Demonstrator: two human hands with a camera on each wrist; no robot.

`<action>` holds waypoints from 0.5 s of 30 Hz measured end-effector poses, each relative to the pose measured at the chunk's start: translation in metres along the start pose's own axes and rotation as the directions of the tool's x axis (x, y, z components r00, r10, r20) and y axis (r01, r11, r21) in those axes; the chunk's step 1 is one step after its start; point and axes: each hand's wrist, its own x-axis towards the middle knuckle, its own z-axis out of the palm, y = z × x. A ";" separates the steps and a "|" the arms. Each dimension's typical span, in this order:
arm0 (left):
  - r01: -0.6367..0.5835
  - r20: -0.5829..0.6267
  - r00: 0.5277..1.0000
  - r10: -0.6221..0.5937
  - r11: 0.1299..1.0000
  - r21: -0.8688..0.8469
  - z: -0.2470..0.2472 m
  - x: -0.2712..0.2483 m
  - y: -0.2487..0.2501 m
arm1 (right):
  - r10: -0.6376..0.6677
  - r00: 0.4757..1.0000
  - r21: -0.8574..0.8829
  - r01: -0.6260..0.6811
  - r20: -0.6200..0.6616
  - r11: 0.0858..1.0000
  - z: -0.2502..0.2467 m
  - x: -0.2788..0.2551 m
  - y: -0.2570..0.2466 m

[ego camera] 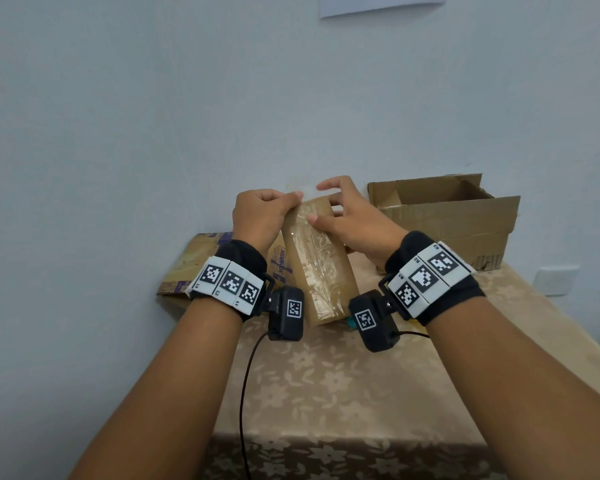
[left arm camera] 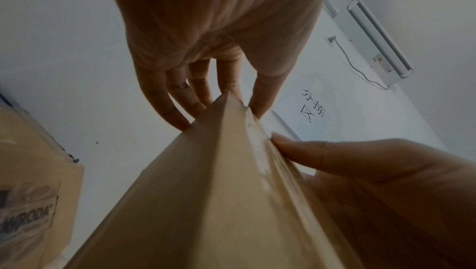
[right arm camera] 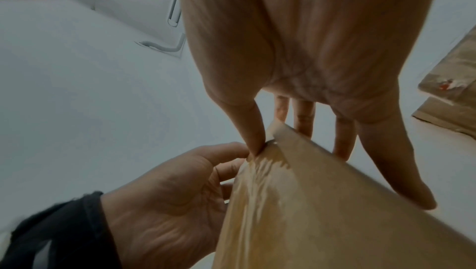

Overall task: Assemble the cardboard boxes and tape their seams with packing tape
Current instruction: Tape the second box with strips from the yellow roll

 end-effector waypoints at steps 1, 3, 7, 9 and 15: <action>-0.004 -0.011 1.000 0.004 1.000 0.005 0.001 0.001 -0.001 | -0.005 1.000 0.003 0.005 0.005 1.000 -0.001 -0.001 -0.001; -0.020 -0.033 0.999 0.021 1.000 0.022 0.003 0.001 -0.001 | -0.031 0.999 -0.008 0.031 0.018 0.999 -0.002 -0.003 -0.003; -0.024 -0.054 0.998 0.026 0.999 0.031 0.008 0.000 0.000 | -0.061 0.997 -0.033 0.062 0.041 0.998 -0.006 -0.007 -0.006; 0.005 -0.081 0.997 -0.002 0.999 0.035 0.008 -0.001 0.001 | -0.065 0.997 -0.028 0.066 0.036 0.997 -0.008 -0.009 -0.006; -0.011 -0.165 0.986 0.023 0.997 0.075 0.005 0.000 0.002 | -0.068 0.996 -0.038 0.070 0.055 0.997 -0.011 -0.011 -0.008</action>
